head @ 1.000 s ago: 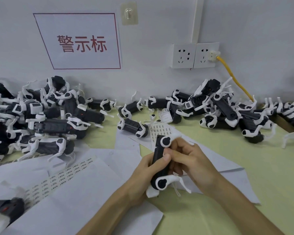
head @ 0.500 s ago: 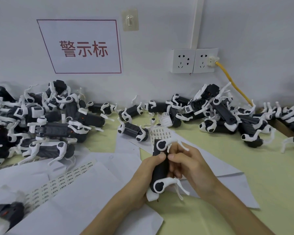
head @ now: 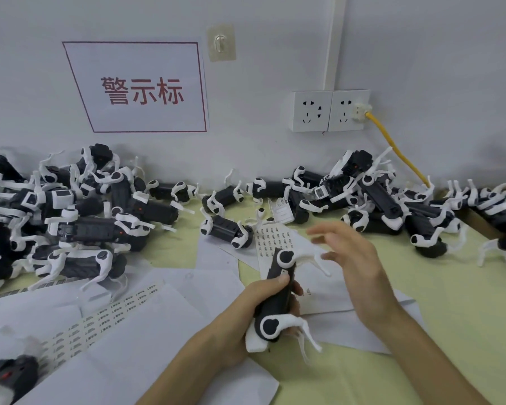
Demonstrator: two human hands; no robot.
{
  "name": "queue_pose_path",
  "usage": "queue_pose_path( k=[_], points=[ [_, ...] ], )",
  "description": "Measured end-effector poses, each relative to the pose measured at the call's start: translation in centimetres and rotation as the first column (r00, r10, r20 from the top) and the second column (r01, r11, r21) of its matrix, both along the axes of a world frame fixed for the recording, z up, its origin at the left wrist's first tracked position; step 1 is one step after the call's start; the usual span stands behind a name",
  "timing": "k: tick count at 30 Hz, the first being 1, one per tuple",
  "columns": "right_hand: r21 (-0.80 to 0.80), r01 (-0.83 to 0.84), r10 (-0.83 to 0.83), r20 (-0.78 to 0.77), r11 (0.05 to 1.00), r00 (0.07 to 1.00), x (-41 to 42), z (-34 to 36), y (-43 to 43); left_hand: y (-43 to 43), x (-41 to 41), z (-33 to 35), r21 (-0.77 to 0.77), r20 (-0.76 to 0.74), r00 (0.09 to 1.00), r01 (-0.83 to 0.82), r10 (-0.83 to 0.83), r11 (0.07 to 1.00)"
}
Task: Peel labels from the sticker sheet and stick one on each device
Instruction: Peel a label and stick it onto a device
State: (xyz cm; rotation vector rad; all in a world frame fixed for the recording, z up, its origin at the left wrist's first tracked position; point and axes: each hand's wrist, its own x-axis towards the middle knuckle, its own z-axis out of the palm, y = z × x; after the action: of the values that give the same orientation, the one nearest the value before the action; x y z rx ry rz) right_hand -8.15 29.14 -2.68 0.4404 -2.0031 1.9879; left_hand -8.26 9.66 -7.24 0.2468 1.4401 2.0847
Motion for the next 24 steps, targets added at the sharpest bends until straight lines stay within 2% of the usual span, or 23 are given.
queue_pose_path(
  k=[2,4,6,8,10,11,13,14,17,19,21,22,24],
  points=[
    [0.171,-0.157,0.144,0.082,0.973,0.986,0.2,0.5,0.1,0.3,0.6,0.4,-0.022,0.023,1.000,0.017,-0.016,1.000],
    [0.215,-0.266,0.227,0.188,0.940,0.956,0.4,0.6,-0.2,1.1,0.7,1.4,-0.047,0.059,0.998,-0.034,0.037,0.998],
    [0.185,-0.284,0.235,0.249,0.941,0.939,0.6,0.7,-0.6,0.5,1.9,2.3,0.053,-0.030,0.996,0.085,-0.083,0.995],
    [0.161,-0.282,0.231,0.278,0.946,0.932,0.6,1.0,-0.5,-0.2,3.0,3.2,-0.015,-0.052,0.993,0.103,-0.103,0.995],
    [0.170,-0.278,0.220,0.297,0.945,0.929,0.6,1.1,0.1,0.8,3.2,3.6,-0.002,0.008,0.989,0.147,-0.147,0.989],
    [0.181,-0.273,0.210,0.304,0.945,0.929,0.5,1.1,0.4,1.3,3.2,4.6,-0.054,0.103,0.991,0.094,-0.088,0.994],
    [0.172,-0.267,0.203,0.320,0.948,0.925,0.4,1.1,0.9,0.9,2.3,3.4,0.168,0.202,0.978,0.023,-0.058,0.986],
    [0.145,-0.270,0.210,0.333,0.952,0.919,0.3,1.0,1.0,0.3,1.9,3.0,0.223,0.242,0.967,0.019,-0.074,0.975],
    [0.023,-0.264,0.237,0.369,0.964,0.899,-0.1,1.0,1.6,-0.9,1.0,3.0,0.179,0.256,0.961,0.063,-0.109,0.982],
    [-0.019,-0.225,0.214,0.392,0.974,0.895,-0.3,1.1,2.5,-1.2,0.7,3.3,0.246,0.232,0.970,0.011,-0.070,0.969],
    [-0.030,-0.195,0.186,0.458,0.980,0.869,-0.5,1.1,3.2,-1.3,0.6,3.7,0.337,0.287,0.956,-0.157,0.057,0.928],
    [-0.047,-0.189,0.187,0.493,0.981,0.850,-0.5,1.1,3.6,-1.3,0.5,3.7,0.317,0.328,0.932,-0.261,0.153,0.912],
    [-0.109,-0.164,0.197,0.523,0.980,0.830,-0.6,1.2,4.1,-1.5,0.5,3.6,0.276,0.345,0.907,-0.345,0.242,0.897]
  ],
)
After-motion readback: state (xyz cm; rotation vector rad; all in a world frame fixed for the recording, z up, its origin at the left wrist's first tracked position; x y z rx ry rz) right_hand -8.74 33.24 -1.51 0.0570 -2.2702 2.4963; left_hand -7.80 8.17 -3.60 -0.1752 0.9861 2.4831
